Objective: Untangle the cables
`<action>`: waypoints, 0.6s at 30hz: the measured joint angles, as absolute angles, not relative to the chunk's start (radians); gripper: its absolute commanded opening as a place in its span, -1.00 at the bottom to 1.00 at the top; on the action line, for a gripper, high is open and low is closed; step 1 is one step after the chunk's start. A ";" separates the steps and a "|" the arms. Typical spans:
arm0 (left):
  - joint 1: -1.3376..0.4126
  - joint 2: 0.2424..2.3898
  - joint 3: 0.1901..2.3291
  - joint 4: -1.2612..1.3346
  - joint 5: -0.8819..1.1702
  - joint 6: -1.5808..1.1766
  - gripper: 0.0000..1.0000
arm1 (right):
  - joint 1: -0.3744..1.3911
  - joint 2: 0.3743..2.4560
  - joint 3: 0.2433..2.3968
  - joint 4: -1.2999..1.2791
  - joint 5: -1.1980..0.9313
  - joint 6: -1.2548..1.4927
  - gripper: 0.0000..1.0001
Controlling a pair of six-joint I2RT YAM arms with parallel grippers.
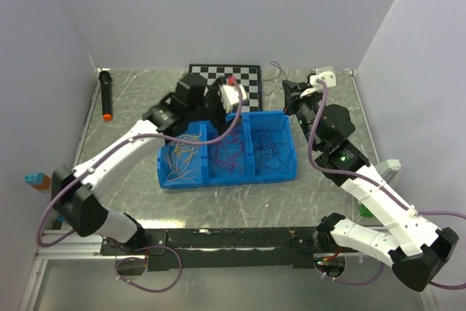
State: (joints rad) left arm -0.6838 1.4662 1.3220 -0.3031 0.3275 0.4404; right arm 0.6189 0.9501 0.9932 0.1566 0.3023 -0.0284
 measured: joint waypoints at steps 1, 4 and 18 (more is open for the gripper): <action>-0.684 1.452 1.363 -0.318 0.328 0.426 0.99 | 0.619 0.949 0.995 0.155 0.305 -0.034 -1.00; -0.681 1.410 1.509 -0.395 0.334 0.396 0.93 | 0.617 0.949 0.996 0.135 0.305 -0.038 -1.00; -0.433 1.555 2.241 -0.769 0.159 0.136 0.93 | 0.618 1.053 0.929 0.088 0.245 0.149 -1.00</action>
